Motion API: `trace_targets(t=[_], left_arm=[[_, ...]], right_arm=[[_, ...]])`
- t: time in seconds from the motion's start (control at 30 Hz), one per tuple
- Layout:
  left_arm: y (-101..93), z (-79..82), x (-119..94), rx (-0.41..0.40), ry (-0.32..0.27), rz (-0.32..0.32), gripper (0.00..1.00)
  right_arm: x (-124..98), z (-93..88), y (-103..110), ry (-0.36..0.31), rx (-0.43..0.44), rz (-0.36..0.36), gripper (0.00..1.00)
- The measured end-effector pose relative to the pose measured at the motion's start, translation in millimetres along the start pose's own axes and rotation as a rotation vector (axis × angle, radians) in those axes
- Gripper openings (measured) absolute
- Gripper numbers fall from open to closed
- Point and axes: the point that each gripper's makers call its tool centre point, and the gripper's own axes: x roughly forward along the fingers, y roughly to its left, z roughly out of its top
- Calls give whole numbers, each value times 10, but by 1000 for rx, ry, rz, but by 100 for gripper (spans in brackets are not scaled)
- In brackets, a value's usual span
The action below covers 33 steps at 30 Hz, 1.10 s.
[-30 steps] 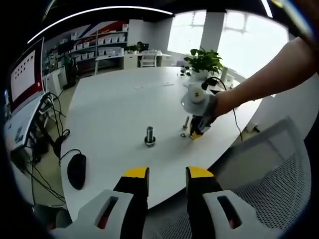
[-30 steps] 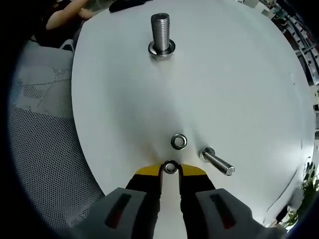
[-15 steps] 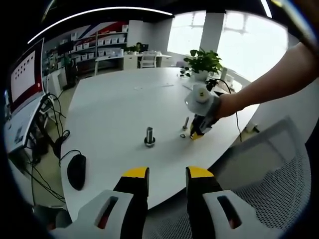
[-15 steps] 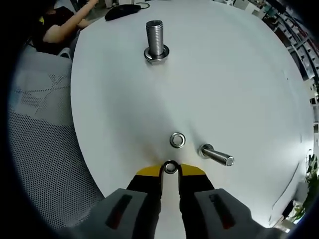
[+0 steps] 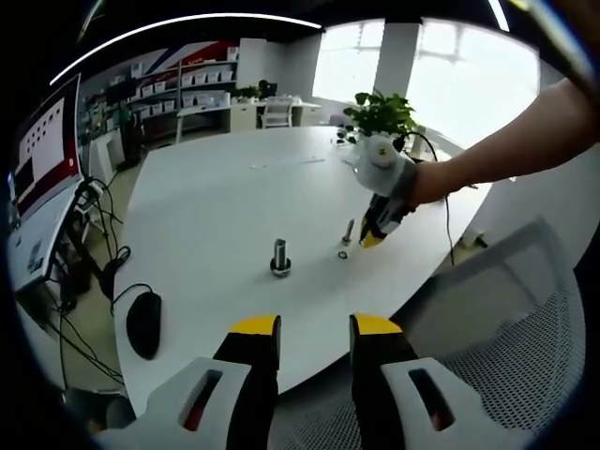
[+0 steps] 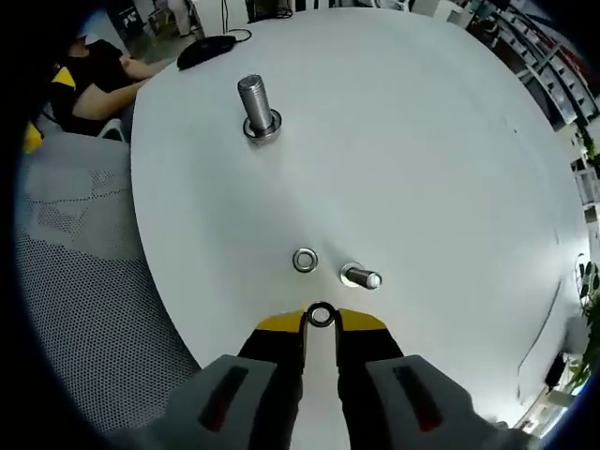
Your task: Place the washer onto the threaded stud by aligning its center hole with the stud, sliding it down to the base, and recovering from edge contact or off-axis alignment until the washer reaches the visible bottom stop.
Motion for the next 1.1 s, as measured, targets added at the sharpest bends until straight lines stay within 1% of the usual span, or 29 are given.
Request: trace_targets(t=[0.07,0.13,0.17,0.23,0.27,0.3,0.43,0.57,0.67,0.83,1.1], left_arm=[[-5,-2,-2,1,0,2,27],[1,-2,-3,-1,-1,2,27],[6,-3,-2,0,0,3,27],[7,-4,-1,2,0,3,27],[11,-4,0,1,0,3,27],[13,-2,0,-1,-2,2,27],[-2,-4,0,-2,-1,3,27],[-3,-4,-3,0,2,6,27],[15,-6,-2,-1,1,6,27],[18,-12,2,0,3,7,27],[10,-20,5,3,10,6,27]], right_arm=[[-80,6,-14,-7,-1,-8,14],[-112,19,-22,-16,8,-6,14],[-78,27,-53,-19,15,-9,14],[-127,71,-72,-45,35,-6,14],[-143,75,-75,-47,35,-5,14],[-191,77,-79,-49,32,-8,14],[-191,102,-131,-55,13,-15,14],[-276,198,-161,-89,2,-31,14],[-344,246,-147,-102,-3,-37,14],[-316,296,-184,-107,-33,-48,14],[-239,300,-241,-95,-52,-48,14]])
